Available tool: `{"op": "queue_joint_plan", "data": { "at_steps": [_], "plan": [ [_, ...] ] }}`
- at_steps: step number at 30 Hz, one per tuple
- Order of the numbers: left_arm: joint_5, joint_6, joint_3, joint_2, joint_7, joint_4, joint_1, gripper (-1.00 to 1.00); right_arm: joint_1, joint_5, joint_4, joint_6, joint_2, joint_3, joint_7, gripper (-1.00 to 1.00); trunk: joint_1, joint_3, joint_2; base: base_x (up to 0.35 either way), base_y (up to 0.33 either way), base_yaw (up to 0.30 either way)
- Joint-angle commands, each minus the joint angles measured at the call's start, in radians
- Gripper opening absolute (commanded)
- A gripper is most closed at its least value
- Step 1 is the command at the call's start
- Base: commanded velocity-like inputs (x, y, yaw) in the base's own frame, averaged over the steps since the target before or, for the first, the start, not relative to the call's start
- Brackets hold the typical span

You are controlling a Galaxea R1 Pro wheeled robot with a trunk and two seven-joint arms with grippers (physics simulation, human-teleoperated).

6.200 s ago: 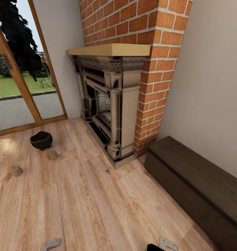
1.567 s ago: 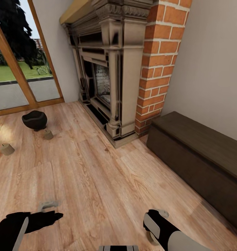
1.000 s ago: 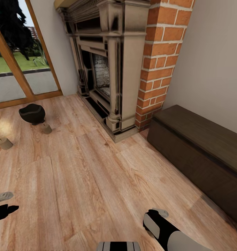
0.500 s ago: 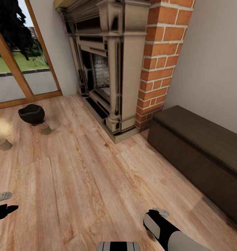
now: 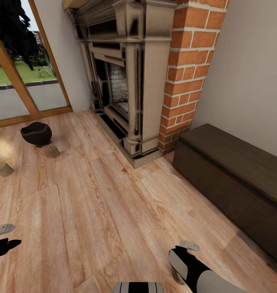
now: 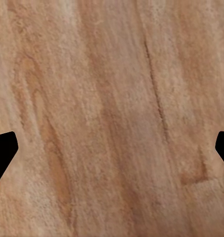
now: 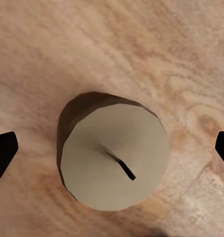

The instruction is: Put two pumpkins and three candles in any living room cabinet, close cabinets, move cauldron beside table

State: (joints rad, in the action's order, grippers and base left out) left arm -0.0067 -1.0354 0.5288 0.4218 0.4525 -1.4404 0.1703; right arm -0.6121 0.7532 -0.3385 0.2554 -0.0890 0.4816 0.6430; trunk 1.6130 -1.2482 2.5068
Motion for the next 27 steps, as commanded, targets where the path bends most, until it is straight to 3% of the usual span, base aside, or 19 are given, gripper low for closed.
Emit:
{"op": "queue_joint_plan", "data": {
  "at_steps": [1,12,27],
  "plan": [
    [0.000,0.000,0.000,0.000,-0.001,0.000,0.000,1.00,0.000,0.000,0.000,-0.002,0.000,0.000,0.000,1.00,0.000,0.000,0.000,0.046,-0.006,0.000],
    [0.001,0.000,-0.001,0.001,-0.002,-0.001,0.000,1.00,0.000,0.000,0.000,-0.005,0.000,0.000,0.000,1.00,0.002,-0.019,0.001,0.008,-0.001,0.000],
    [0.001,0.000,-0.001,0.001,-0.003,-0.002,0.000,1.00,0.000,0.000,0.000,-0.006,0.002,0.000,0.000,1.00,0.009,-0.077,0.005,0.000,0.000,0.000]
  ]
}}
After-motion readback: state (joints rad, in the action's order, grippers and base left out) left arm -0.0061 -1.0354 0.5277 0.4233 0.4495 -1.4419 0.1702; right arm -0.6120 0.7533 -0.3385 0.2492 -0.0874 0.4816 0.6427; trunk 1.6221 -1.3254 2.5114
